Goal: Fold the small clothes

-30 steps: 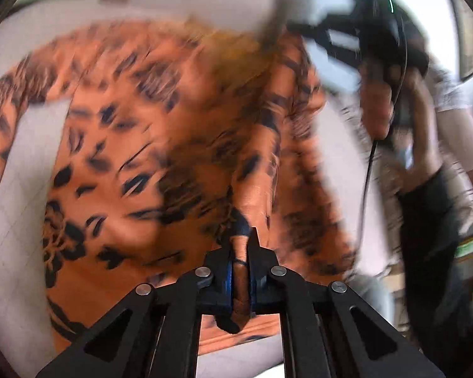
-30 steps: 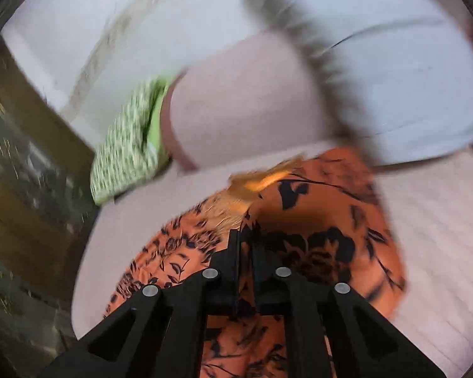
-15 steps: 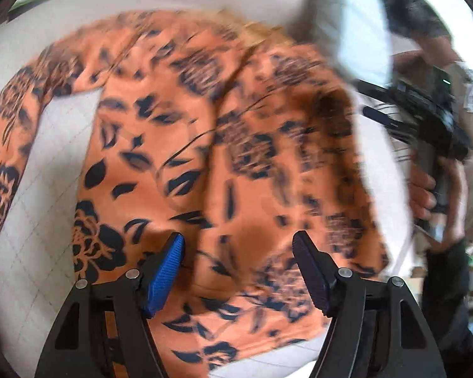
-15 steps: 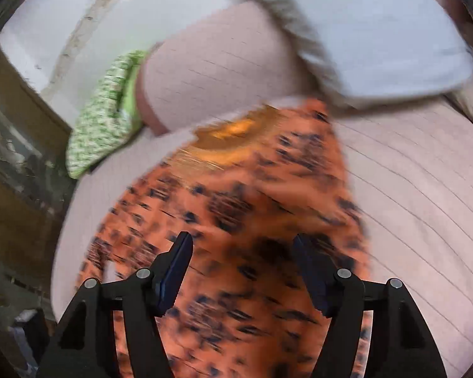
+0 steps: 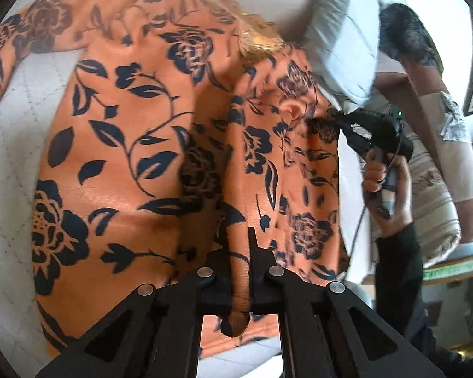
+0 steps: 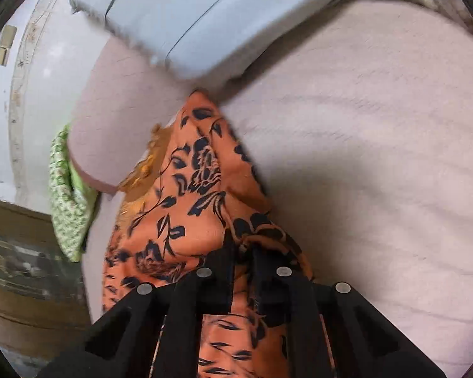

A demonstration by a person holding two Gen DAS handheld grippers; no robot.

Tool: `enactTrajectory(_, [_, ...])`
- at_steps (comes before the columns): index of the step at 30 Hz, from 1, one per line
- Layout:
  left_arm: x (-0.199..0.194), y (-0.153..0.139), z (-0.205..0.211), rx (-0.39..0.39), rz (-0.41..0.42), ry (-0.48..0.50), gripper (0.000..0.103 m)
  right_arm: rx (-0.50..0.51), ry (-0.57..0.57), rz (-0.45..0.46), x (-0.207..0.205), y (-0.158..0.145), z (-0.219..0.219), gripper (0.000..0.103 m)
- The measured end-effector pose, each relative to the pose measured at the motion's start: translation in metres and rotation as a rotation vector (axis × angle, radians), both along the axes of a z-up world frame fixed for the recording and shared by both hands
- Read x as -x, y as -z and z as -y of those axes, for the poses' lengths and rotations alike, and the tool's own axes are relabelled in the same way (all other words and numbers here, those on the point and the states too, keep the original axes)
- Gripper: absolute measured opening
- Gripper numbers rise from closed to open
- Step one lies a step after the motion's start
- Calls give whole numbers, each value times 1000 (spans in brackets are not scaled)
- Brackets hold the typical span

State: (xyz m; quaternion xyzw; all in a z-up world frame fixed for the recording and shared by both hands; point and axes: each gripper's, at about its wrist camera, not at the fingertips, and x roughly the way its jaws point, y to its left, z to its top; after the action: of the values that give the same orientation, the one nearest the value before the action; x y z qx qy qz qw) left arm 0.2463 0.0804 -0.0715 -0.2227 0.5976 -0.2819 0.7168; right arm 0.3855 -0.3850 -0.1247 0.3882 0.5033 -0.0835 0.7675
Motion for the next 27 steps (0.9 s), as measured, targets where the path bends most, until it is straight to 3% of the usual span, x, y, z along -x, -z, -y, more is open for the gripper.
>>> enactTrajectory(3, [-9,24,1,-111,-61,-22,5,80,29,-4,11,-5,22,9])
enactTrajectory(6, [-13,30,-2,-96,-80,-35,6,93,37,-69,6,25,33,9])
enactTrajectory(9, [-15,21,-5,-88,-45,-47,9,42,56,-17,12,21,37,13])
enactTrajectory(11, [-12,16,-4,-102,-21,-43,19,20,54,21,24,9,32,24])
enactTrajectory(12, [-11,12,-3,-119,1,-39,25,39,33,37,33,-2,25,36])
enactTrajectory(13, [-10,9,-2,-124,19,-37,26,60,6,66,43,-14,13,50])
enactTrajectory(15, [-5,-5,-3,-108,64,-36,31,74,-51,108,60,-35,-15,58])
enactTrajectory(18, [2,-19,-16,-72,120,-105,43,37,-154,162,82,-53,-62,59])
enactTrajectory(20, [7,-21,-27,-106,142,-146,46,-3,-254,161,94,-56,-98,59])
enactTrajectory(24, [14,-5,-23,-144,94,-132,43,-16,-430,107,118,-41,-180,58])
enactTrajectory(27, [12,5,-16,-164,47,-109,40,-62,-439,36,129,-15,-209,49])
